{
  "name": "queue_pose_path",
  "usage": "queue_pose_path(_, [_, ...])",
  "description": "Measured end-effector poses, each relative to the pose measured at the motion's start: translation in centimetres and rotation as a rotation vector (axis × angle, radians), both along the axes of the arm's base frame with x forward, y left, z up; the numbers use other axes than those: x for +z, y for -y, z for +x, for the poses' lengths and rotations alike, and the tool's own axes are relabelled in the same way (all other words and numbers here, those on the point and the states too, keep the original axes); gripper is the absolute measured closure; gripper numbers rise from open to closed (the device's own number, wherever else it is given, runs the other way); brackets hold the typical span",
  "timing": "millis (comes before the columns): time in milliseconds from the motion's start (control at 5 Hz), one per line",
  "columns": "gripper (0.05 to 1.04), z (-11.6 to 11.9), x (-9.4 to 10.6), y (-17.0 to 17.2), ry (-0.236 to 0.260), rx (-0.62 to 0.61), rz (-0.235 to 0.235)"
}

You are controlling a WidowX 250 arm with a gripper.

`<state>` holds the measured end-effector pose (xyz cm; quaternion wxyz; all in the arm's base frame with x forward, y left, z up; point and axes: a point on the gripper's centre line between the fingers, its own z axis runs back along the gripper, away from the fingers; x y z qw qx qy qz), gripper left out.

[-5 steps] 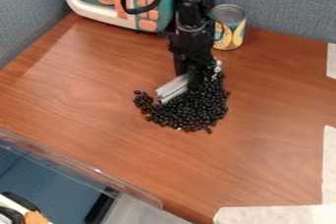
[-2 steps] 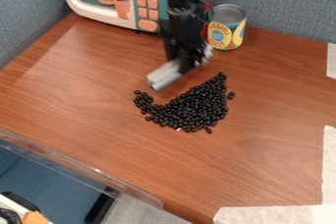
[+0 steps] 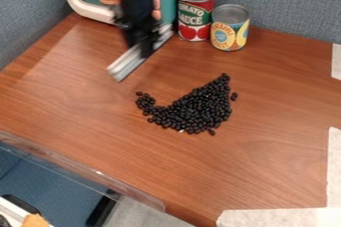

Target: Sweep into pile

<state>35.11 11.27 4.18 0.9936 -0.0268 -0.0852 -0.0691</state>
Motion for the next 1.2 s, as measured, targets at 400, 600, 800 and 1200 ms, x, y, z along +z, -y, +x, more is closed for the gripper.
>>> queue_pose_path(400, [0.715,-4.2,-3.3,-2.4,-0.048,0.11,-0.024])
queue_pose_path(600, [0.715,-4.8,-4.2,-1.8,-0.043,0.192,-0.041])
queue_pose_path(800, [0.715,-4.8,-4.4,-0.3,-0.016,0.272,-0.069])
queue_pose_path(1200, [0.715,-4.3,-4.5,5.7,-0.054,0.289,-0.108])
